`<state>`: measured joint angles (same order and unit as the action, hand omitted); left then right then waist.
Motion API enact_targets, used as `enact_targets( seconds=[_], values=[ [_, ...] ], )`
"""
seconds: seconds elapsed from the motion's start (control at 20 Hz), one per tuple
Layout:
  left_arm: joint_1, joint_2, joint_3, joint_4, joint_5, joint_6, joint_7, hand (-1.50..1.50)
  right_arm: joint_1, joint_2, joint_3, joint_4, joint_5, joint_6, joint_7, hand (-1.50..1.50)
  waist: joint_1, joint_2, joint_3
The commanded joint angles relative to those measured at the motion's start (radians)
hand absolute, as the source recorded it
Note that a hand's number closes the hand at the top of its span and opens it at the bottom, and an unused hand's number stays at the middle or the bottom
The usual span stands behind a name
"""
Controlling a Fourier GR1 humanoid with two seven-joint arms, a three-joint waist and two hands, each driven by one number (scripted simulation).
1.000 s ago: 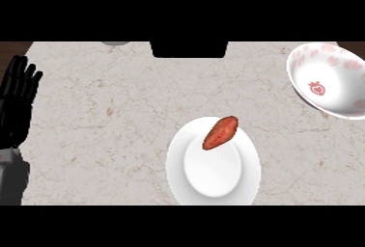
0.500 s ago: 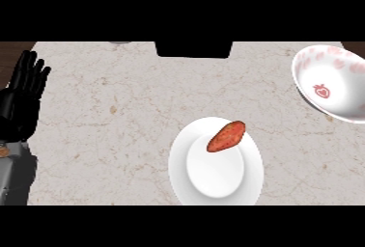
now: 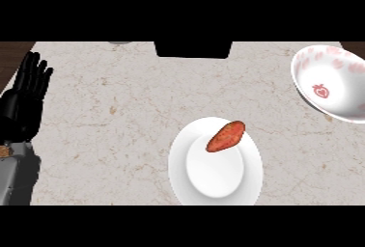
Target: Pick the tomato from the plate and place it in the bowl
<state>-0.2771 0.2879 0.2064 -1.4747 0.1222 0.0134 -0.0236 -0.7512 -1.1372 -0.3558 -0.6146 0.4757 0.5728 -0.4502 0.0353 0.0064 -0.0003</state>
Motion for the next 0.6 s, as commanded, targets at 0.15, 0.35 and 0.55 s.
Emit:
enact_targets(
  seconds=[0.15, 0.35, 0.55],
  values=[
    [0.002, -0.006, 0.006, -0.001, 0.012, -0.01, 0.003, 0.0, -0.133, 0.156, 0.095, 0.054, 0.065, -0.03, 0.087, 1.5, -0.003, 0.001, 0.001],
    [-0.024, -0.007, 0.012, 0.057, -0.006, -0.003, -0.041, 0.0, -0.122, 0.243, 0.132, 0.087, 0.114, -0.121, 0.08, 1.5, -0.012, 0.002, 0.001],
    [0.016, -0.011, 0.006, -0.026, -0.007, 0.009, 0.004, 0.0, -0.095, 0.304, 0.155, 0.101, 0.174, -0.27, 0.114, 1.5, -0.009, 0.001, 0.001]
  ],
)
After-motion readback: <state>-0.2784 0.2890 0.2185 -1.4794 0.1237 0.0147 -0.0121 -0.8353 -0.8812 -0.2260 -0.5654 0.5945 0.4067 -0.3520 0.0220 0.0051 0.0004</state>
